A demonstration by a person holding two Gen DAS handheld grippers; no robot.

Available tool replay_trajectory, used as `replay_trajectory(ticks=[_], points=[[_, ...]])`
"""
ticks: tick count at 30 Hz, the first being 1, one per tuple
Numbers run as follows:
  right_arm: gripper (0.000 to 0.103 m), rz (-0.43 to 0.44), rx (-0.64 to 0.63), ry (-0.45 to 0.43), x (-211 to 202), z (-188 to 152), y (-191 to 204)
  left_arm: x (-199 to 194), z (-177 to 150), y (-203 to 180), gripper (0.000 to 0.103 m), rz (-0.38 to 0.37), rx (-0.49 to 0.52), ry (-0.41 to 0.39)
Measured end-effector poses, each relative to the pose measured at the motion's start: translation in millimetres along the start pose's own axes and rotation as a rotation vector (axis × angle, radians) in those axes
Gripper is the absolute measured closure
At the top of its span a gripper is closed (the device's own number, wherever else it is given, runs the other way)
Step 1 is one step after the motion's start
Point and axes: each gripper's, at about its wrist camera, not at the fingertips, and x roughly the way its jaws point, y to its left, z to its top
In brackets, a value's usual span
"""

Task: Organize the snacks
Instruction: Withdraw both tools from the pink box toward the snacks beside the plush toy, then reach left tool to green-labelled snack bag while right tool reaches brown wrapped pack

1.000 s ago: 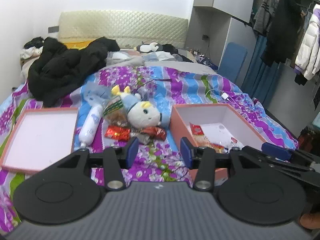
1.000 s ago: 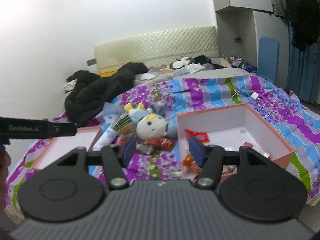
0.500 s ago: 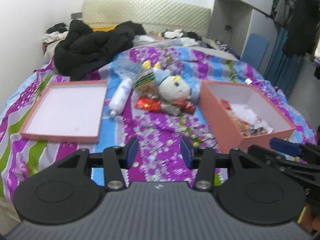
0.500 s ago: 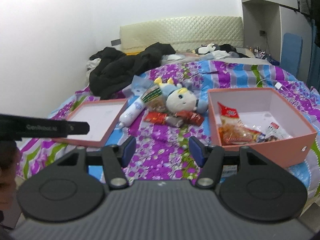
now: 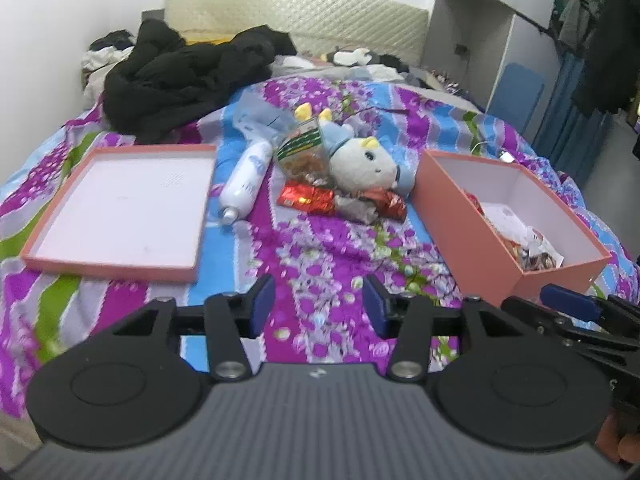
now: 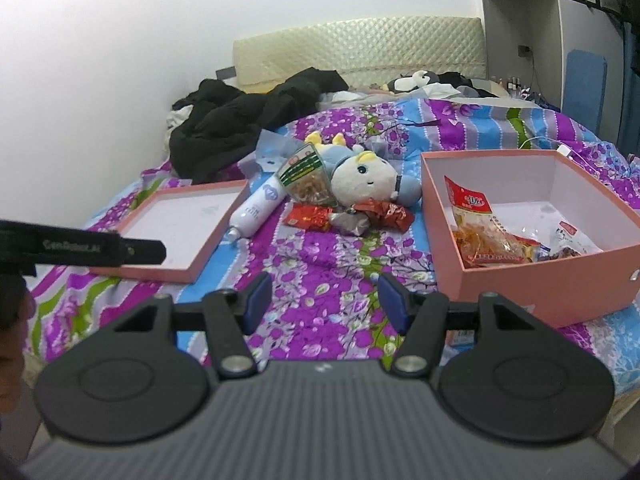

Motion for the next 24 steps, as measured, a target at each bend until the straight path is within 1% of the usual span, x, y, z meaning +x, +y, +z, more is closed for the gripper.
replay_trajectory(ticks=[1, 6, 8, 12, 14, 17, 24], points=[[0.042, -0.002, -0.002, -0.012, 8, -1, -2, 8, 3, 0, 0.04, -0.008, -0.001, 0.004], [0.042, -0.009, 0.006, -0.011, 45, -4, -6, 56, 20, 3, 0.037, -0.073, -0.004, 0.002], [0.042, 0.0, -0.006, -0.022, 57, -3, -4, 76, 26, 4, 0.037, -0.079, -0.002, 0.019], [0.042, -0.01, -0.056, -0.039, 84, -2, 1, 125, 37, 10, 0.037, -0.131, -0.021, 0.073], [0.042, -0.021, -0.083, -0.044, 99, -1, 2, 147, 43, 12, 0.037, -0.124, -0.032, 0.094], [0.042, -0.049, -0.127, -0.036, 122, 2, 3, 180, 55, 18, 0.037, -0.133, -0.056, 0.101], [0.042, -0.126, -0.178, -0.008, 177, 9, -5, 250, 83, 36, 0.037, -0.087, -0.126, 0.131]])
